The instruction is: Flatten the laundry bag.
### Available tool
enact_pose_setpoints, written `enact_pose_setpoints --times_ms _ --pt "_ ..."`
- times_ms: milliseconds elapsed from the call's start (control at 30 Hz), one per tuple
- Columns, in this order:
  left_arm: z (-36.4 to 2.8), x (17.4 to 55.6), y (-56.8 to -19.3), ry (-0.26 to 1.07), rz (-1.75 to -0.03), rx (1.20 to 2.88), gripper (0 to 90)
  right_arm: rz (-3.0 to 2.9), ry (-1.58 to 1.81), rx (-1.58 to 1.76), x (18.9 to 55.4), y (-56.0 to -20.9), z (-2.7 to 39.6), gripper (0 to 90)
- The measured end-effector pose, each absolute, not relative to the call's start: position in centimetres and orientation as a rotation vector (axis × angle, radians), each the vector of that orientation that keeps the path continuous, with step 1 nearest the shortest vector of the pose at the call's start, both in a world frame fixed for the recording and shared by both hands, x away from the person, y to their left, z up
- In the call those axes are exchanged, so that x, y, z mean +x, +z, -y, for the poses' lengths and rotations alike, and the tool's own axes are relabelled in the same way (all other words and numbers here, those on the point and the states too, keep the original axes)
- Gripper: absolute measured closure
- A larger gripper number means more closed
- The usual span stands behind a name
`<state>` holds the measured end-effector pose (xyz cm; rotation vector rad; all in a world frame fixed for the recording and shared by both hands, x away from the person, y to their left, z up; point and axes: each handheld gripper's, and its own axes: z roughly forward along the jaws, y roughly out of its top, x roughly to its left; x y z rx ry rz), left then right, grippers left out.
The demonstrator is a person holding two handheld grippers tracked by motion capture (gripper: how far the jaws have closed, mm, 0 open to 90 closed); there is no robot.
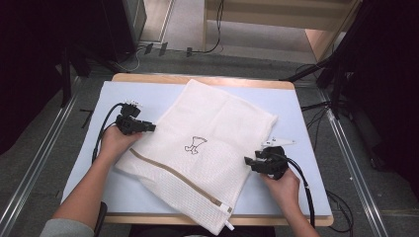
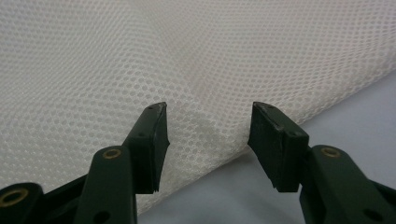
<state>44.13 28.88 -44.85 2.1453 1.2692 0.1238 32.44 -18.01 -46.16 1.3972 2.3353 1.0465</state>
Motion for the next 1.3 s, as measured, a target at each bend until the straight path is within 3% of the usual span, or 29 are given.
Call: enact_pose_setpoints --times_ms 200,367,433,1300 --pt "-28.8 44.0 -44.9 0.127 -1.268 2.153 81.7 -2.333 0.925 1.253 31.7 -47.2 16.8 57.7" --pt "-28.7 44.0 -44.9 0.098 -1.26 2.16 87.6 -2.325 0.92 1.224 31.6 -47.3 16.3 85.5" --pt "-28.6 44.0 -44.9 0.088 -1.266 2.155 88.7 -2.34 0.935 1.246 31.9 -47.2 16.6 88.2" --pt "-30.6 41.3 -43.5 0.065 -1.316 2.038 89.6 -2.315 1.055 1.391 37.4 -46.2 18.6 90.0"
